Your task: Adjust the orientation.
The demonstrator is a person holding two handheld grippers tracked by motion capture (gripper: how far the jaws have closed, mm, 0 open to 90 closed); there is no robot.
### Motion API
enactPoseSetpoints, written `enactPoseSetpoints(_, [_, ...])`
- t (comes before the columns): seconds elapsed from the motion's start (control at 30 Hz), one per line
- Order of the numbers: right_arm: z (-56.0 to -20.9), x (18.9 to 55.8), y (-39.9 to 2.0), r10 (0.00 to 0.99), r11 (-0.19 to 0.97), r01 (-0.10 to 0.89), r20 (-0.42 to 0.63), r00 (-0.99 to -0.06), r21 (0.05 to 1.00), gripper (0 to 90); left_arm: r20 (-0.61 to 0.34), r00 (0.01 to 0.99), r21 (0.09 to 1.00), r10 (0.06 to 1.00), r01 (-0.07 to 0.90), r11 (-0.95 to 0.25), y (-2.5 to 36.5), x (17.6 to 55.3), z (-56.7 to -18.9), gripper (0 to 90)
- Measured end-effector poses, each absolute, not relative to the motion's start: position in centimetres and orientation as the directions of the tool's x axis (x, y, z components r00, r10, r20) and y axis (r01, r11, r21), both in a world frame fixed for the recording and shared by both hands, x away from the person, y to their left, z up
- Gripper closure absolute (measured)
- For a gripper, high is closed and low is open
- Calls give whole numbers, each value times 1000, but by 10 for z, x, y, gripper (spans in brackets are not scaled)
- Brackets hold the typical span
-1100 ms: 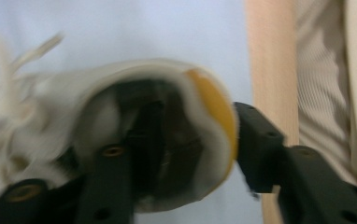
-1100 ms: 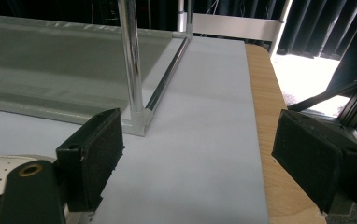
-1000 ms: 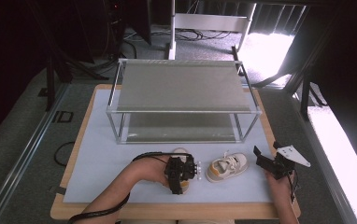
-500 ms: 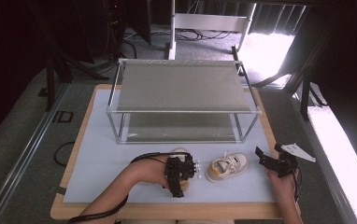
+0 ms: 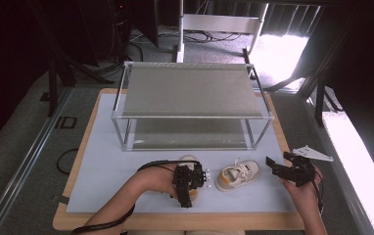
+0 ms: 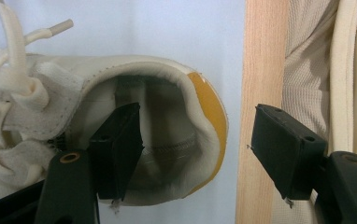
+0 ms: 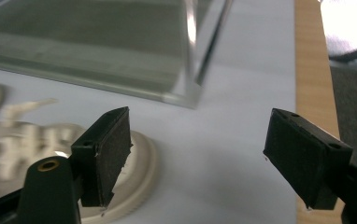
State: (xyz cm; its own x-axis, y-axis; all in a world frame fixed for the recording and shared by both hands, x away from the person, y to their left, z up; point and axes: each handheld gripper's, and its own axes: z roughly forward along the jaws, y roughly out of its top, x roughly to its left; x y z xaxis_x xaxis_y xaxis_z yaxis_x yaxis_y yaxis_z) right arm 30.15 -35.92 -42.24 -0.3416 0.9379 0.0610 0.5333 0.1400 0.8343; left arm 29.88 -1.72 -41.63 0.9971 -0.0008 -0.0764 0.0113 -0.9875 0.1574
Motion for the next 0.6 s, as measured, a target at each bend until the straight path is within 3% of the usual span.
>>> enactPoseSetpoints(0.13, [-401, 294, -346, 917, 176, 510, 48, -395, 842, 241, -67, 998, 151, -1, 9, -988, -18, 298, -416, 329])
enactPoseSetpoints(0.33, [-374, 288, -324, 868, 265, 567, 64, -493, 780, 246, -68, 998, 151, 10, 20, -988, -16, 298, -416, 338])
enactPoseSetpoints(0.6, [-353, 278, -299, 837, 323, 580, 61, -544, 748, 306, -68, 998, 144, 9, 19, -989, -17, 298, -417, 338])
